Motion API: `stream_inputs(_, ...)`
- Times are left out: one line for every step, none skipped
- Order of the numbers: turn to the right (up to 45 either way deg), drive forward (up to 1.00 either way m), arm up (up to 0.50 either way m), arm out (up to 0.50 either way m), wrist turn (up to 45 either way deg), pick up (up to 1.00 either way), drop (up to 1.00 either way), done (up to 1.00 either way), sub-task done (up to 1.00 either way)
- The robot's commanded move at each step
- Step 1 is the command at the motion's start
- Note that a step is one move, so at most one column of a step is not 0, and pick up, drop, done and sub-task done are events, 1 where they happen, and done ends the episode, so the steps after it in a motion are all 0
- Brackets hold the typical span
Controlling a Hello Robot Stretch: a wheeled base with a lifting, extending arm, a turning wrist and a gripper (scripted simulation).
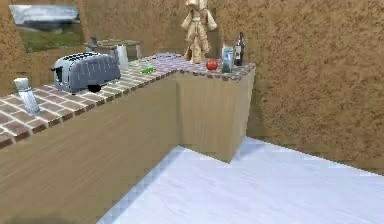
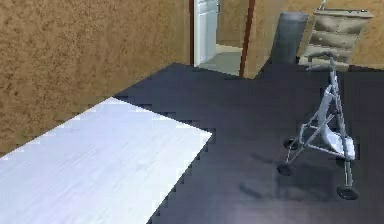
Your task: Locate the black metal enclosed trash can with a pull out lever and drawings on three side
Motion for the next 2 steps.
stream_inputs(45.0, 0.0, 0.0, 0.0, 0.0, 0.0, 0.0, 0.0, 0.0)
stream_inputs(45.0, 0.0, 0.0, 0.0, 0.0, 0.0, 0.0, 0.0, 0.0)
